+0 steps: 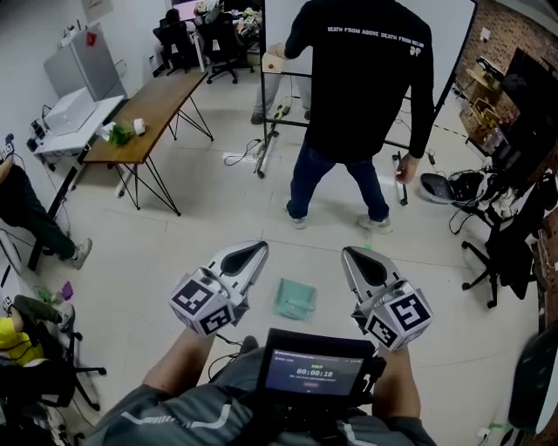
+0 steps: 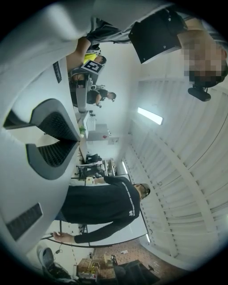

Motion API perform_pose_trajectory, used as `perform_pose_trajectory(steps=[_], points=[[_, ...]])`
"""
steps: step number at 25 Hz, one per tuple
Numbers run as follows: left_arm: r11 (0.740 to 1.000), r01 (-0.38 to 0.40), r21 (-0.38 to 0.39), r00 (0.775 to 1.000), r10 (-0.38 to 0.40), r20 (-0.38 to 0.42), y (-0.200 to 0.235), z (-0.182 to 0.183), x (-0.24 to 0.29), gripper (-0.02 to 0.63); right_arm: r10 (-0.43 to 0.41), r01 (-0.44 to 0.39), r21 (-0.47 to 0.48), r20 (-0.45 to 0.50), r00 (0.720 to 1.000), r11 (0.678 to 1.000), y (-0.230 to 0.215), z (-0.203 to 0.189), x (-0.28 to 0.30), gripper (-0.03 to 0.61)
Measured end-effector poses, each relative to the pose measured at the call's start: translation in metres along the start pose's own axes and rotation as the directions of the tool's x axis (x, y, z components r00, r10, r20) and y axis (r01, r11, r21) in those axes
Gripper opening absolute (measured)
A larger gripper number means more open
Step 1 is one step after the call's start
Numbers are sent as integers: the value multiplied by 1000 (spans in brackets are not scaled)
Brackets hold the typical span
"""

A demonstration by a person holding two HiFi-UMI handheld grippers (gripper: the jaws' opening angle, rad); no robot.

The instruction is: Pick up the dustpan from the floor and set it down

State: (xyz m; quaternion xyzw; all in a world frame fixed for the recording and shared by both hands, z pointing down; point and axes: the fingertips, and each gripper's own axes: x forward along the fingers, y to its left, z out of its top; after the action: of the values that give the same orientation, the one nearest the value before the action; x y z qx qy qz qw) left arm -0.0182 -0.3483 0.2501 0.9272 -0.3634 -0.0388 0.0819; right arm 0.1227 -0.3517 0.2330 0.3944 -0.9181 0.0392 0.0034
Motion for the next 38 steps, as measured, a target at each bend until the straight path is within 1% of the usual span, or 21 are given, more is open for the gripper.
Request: perform_pose_trajectory(steps=[3,6,10,13,15,17,19,22,25,27,32,38], points=[[1000,-14,5,1000,14,-4,-13,-1,2,23,17,-17,-10,0,1000,1000,-2,1,-10,17],[999,-42,9,999,42,-25,-31,-6,13,23,42,-42,7,0,999,999,-18,0,-25,17],[995,-97,21,994,98,-47,-59,-18,38,23,99,-99,37,5,995,994,-49,-7,-52,17],[988,-147,37,987,149,-52,-79,-30,46,23,144,-144,49,8,990,988,-63,-17,-72,17],[985,-167,46,984,169,-55,-89,-35,41,23,157,-158,51,12,987,986,-63,-23,-80,17],[984,-173,46,983,175,-57,-96,-34,24,23,163,-164,54,16,986,985,-49,-23,-84,17],[984,-175,42,982,177,-57,-102,-30,1,23,168,-168,48,21,986,985,-25,-19,-89,17],[984,-170,50,985,171,-35,-115,-19,-32,23,170,-170,29,20,985,985,12,-11,-101,17],[989,-142,51,990,143,-16,-132,-17,-74,23,149,-149,10,20,989,989,52,-11,-117,17],[991,-125,56,992,126,-7,-141,-19,-112,23,130,-130,5,28,991,992,87,-13,-126,17],[995,-92,46,996,91,14,-152,-27,-234,23,71,-71,4,21,997,997,202,-30,-146,17],[999,-27,44,999,26,24,-181,-29,-377,23,-20,19,27,35,999,999,344,-39,-184,17]])
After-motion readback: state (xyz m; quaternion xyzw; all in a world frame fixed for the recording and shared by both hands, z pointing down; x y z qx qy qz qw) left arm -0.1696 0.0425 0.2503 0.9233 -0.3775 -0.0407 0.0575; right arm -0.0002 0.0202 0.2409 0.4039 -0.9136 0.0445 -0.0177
